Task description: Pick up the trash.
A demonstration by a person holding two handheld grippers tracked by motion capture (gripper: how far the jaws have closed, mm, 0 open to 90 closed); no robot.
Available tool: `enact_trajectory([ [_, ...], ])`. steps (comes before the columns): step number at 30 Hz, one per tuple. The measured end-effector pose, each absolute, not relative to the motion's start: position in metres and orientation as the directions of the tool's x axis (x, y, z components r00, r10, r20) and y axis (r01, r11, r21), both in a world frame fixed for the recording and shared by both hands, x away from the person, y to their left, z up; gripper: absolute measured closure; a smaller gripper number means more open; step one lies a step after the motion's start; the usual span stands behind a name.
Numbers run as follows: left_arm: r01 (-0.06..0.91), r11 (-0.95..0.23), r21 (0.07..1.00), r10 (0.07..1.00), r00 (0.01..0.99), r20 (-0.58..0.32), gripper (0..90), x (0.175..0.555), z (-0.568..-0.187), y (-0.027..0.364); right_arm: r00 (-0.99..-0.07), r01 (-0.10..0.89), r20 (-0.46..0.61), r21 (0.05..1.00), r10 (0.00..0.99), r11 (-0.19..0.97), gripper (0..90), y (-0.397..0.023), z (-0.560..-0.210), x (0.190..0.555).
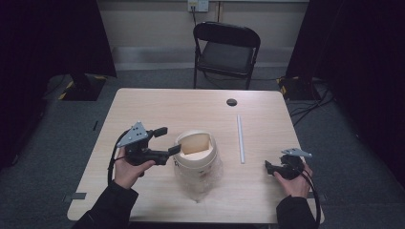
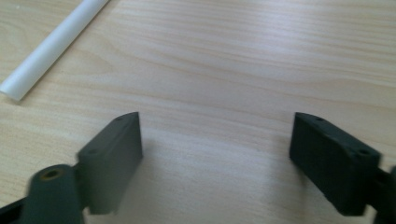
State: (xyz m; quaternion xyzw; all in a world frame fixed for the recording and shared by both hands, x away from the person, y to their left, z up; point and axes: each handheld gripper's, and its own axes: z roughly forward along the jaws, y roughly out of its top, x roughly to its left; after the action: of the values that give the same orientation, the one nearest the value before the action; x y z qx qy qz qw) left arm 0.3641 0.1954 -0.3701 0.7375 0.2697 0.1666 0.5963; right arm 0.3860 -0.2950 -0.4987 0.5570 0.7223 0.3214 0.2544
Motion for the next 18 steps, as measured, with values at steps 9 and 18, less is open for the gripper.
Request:
enact_trajectory([
  [9,0.329,-0.172,0.928,0.7,0.704,-0.12,17.5,0.342,-0.408,0.248,-0.24,0.574,0.007,0.807,0.971,0.136,36.1,-0.298,-0.477,0.387],
  [18,0.478,-0.194,0.857,0.782,0.603,-0.16,20.1,0.334,-0.46,0.276,-0.296,0.53,0.009,0.833,0.955,0.157,35.3,-0.279,-0.445,0.414],
])
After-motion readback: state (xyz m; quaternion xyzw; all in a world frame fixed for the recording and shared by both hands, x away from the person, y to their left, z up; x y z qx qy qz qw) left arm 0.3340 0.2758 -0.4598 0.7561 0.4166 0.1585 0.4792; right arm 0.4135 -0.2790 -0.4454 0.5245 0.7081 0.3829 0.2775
